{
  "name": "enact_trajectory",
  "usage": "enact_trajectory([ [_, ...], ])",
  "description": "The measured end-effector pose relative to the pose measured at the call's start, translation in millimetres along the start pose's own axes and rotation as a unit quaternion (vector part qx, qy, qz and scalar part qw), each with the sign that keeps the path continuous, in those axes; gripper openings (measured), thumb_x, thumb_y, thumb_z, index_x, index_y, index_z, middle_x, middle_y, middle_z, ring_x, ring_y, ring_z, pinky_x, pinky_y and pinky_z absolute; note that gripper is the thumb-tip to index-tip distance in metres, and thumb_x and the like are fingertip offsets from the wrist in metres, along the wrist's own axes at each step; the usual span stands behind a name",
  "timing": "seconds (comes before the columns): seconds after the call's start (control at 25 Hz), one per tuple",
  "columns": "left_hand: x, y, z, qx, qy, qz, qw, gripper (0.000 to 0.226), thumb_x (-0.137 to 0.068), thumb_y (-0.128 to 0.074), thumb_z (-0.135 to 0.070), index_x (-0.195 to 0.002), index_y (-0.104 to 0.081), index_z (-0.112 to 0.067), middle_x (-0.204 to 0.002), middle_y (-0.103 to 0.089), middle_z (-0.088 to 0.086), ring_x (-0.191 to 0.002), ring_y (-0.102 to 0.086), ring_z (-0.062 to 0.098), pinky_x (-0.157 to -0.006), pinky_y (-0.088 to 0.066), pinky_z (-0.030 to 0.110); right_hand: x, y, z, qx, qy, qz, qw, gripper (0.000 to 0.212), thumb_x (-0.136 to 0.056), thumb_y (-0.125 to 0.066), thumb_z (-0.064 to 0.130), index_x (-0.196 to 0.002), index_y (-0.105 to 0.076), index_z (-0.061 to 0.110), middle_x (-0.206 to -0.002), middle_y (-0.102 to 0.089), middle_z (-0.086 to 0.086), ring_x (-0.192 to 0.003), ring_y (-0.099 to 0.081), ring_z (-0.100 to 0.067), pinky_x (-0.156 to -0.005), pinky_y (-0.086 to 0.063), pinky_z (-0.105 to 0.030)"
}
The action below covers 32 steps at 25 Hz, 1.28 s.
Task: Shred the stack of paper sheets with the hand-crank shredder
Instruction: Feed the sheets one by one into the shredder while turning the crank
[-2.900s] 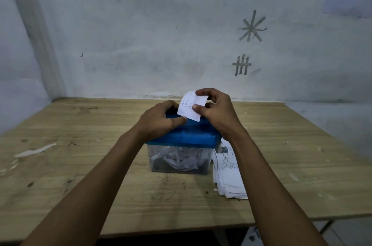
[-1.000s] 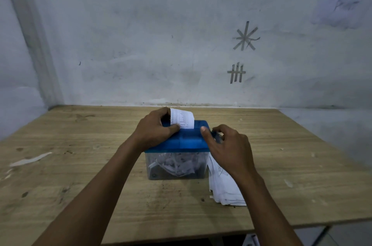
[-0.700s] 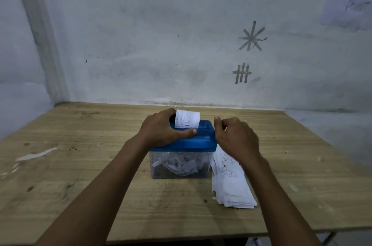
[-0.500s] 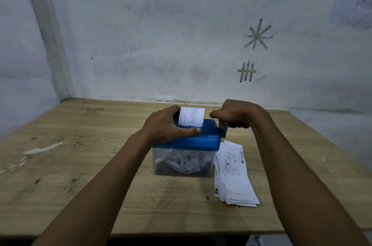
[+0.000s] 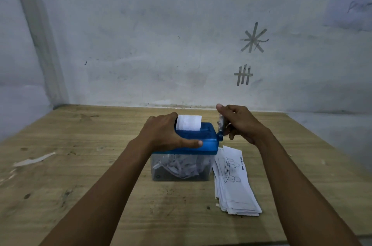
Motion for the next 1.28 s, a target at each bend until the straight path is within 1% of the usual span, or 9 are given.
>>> enact_trajectory([
  [0.24,1,2,-3,-0.02,0.0,-0.029,0.999,0.106,-0.04,-0.031,-0.11,-0.101,-0.055,-0.028,-0.09,-0.062,-0.015,-0.077,-0.058,0.008,-0.078,-0.046,0.034,-10,-37,-65,-0.087,-0.253,0.015,0.963,0.03,-0.105,-0.041,0.015,-0.079,-0.055,0.01,-0.053,-0.047,-0.002,-0.031,-0.034,-0.006,-0.029,-0.023,-0.017],
  [0.4,4,3,-3,-0.02,0.031,-0.02,0.999,0.106,-0.036,-0.028,-0.112,-0.099,-0.049,-0.029,-0.085,-0.054,-0.017,-0.076,-0.055,0.01,-0.077,-0.044,0.036,9,-43,-80,0.016,-0.158,-0.018,0.987,0.026,-0.104,-0.04,0.01,-0.095,-0.064,0.005,-0.069,-0.056,-0.007,-0.046,-0.041,-0.01,-0.041,-0.029,-0.022],
  [0.56,4,0,-3,-0.02,0.039,-0.008,0.999,0.111,-0.039,-0.034,-0.111,-0.109,-0.053,-0.028,-0.094,-0.059,-0.017,-0.084,-0.057,0.012,-0.084,-0.045,0.038,60,-42,-85,0.103,-0.049,-0.076,0.991,0.038,-0.106,-0.043,0.026,-0.077,-0.063,0.012,-0.063,-0.059,-0.002,-0.056,-0.05,-0.01,-0.057,-0.039,-0.028],
  [0.68,1,3,-5,-0.039,0.033,0.001,0.999,0.106,-0.04,-0.034,-0.11,-0.106,-0.048,-0.028,-0.093,-0.056,-0.015,-0.085,-0.055,0.013,-0.087,-0.04,0.038,88,-27,-60,0.078,0.039,-0.113,0.99,0.036,-0.104,-0.048,0.033,-0.077,-0.063,0.016,-0.064,-0.06,-0.002,-0.059,-0.052,-0.008,-0.057,-0.042,-0.025],
  [0.76,2,2,-5,-0.05,0.027,0.015,0.998,0.106,-0.039,-0.029,-0.11,-0.106,-0.046,-0.029,-0.094,-0.056,-0.015,-0.085,-0.055,0.013,-0.087,-0.038,0.038,96,-19,-40,0.057,0.09,-0.094,0.99,0.018,-0.099,-0.059,0.03,-0.087,-0.065,0.018,-0.066,-0.061,0.006,-0.059,-0.053,-0.004,-0.054,-0.044,-0.018],
  [0.84,2,-1,-4,-0.055,0.016,0.022,0.998,0.106,-0.04,-0.029,-0.111,-0.106,-0.046,-0.03,-0.095,-0.057,-0.014,-0.084,-0.055,0.012,-0.086,-0.037,0.038,97,-16,-29,0.005,0.131,-0.079,0.988,0.005,-0.095,-0.067,0.018,-0.099,-0.065,0.017,-0.081,-0.067,0.006,-0.069,-0.061,-0.001,-0.061,-0.049,-0.017],
  [0.96,-1,0,-3,-0.053,0.005,0.024,0.998,0.099,-0.046,-0.033,-0.109,-0.106,-0.047,-0.031,-0.096,-0.058,-0.014,-0.084,-0.055,0.012,-0.085,-0.037,0.037,79,-10,-20,-0.005,0.195,-0.111,0.975,0.011,-0.092,-0.067,0.012,-0.104,-0.067,0.013,-0.091,-0.071,0.004,-0.083,-0.068,-0.002,-0.072,-0.052,-0.014],
  [1.12,0,3,-5,-0.037,-0.008,0.021,0.999,0.094,-0.047,-0.04,-0.105,-0.107,-0.044,-0.032,-0.094,-0.055,-0.016,-0.08,-0.051,0.01,-0.082,-0.036,0.034,45,-5,-6,-0.037,0.188,-0.097,0.977,0.023,-0.098,-0.062,0.022,-0.089,-0.07,0.003,-0.077,-0.072,-0.004,-0.066,-0.063,-0.01,-0.064,-0.049,-0.018],
  [1.28,-1,2,-3,-0.024,-0.007,0.014,1.0,0.115,-0.042,-0.037,-0.107,-0.125,-0.051,-0.029,-0.11,-0.064,-0.012,-0.087,-0.058,0.013,-0.085,-0.047,0.037,6,-8,-8,-0.11,0.12,-0.071,0.984,0.027,-0.099,-0.062,0.027,-0.088,-0.07,0.005,-0.065,-0.065,-0.004,-0.054,-0.049,-0.013,-0.049,-0.039,-0.022],
])
Point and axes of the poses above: each hand's wrist, its own x-axis away from the middle knuckle, its own y-axis out of the back of the hand, z = x × y, the point moved 3 cm from there along -x, towards the middle knuckle
